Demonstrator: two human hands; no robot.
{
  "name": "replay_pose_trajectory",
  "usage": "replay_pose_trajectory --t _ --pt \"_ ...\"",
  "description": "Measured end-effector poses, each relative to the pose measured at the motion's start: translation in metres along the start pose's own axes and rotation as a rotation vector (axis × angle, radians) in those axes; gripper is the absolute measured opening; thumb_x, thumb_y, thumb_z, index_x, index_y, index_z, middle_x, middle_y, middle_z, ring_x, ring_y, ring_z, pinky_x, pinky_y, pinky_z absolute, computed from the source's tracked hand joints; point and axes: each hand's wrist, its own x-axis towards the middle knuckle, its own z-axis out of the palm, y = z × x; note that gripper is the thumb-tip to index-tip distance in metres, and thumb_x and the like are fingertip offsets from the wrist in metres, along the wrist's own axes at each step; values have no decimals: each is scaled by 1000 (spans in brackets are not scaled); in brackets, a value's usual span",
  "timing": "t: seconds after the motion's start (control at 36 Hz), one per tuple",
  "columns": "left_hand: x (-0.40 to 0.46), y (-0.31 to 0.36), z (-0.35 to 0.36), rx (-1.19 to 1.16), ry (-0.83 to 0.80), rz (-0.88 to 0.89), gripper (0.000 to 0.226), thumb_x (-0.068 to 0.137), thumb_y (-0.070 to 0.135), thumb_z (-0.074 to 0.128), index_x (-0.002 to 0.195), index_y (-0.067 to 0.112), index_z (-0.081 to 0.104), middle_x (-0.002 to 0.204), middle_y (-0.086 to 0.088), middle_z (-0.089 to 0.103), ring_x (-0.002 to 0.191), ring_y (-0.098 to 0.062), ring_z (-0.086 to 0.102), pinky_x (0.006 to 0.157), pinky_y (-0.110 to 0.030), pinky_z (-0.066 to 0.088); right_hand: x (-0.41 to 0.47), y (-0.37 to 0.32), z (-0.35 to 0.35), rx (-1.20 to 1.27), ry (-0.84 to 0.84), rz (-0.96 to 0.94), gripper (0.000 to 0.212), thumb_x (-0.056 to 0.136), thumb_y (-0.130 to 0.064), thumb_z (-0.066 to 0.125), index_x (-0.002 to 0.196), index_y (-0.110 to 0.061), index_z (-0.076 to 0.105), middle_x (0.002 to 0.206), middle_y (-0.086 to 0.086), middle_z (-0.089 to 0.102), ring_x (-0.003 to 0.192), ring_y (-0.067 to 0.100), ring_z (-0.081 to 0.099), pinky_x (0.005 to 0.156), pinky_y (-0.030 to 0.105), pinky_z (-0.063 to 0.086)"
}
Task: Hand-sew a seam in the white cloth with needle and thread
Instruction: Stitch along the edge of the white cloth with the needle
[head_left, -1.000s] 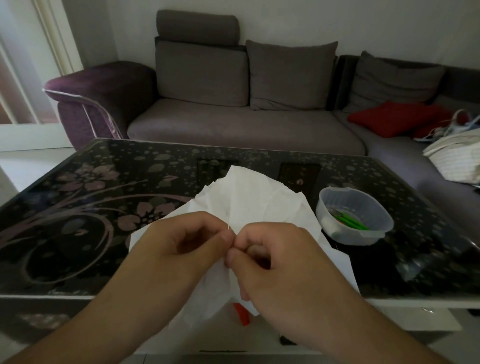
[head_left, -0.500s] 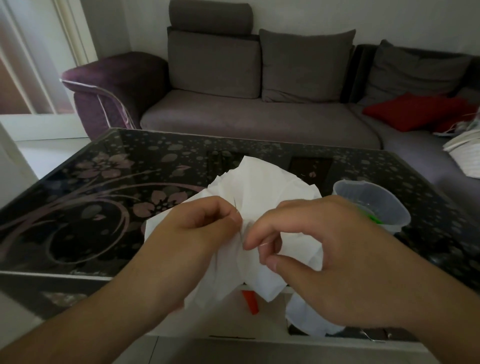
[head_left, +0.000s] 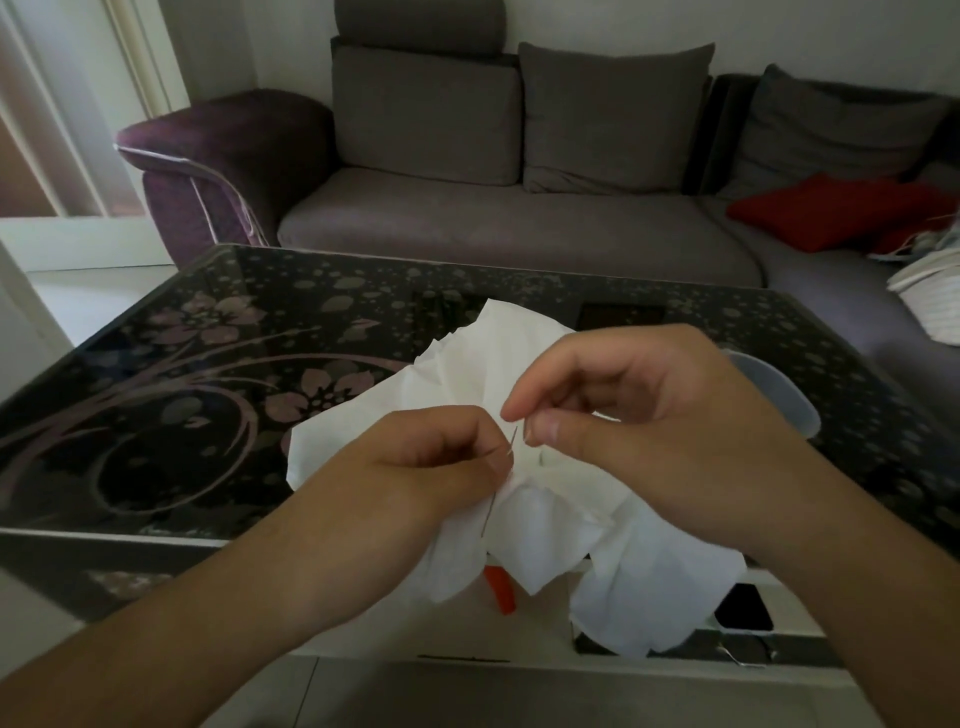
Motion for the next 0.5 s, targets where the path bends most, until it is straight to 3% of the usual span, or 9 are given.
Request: replay_pose_trajectory --t 0.11,0.28,0.5 --pt "1 -1 -1 9 -62 49 23 91 31 56 70 24 64 73 2 55 71 -11 51 72 -32 42 3 2 5 64 26 21 21 89 -3 75 94 -23 79 89 -9 76 90 12 74 83 33 62" --pt "2 -4 -3 44 -92 82 23 96 26 60 74 27 67 73 7 58 72 -7 53 70 -24 44 7 5 4 176 67 77 20 87 -1 76 95 -19 79 88 -5 77 85 8 73 76 21 57" --pt "0 -3 -3 55 -105 112 20 92 28 60 75 31 69 73 11 60 70 -3 54 66 -15 45 8 9 7 260 11 224 23 90 -3 72 96 -24 79 86 -3 78 73 4 67 72 25 52"
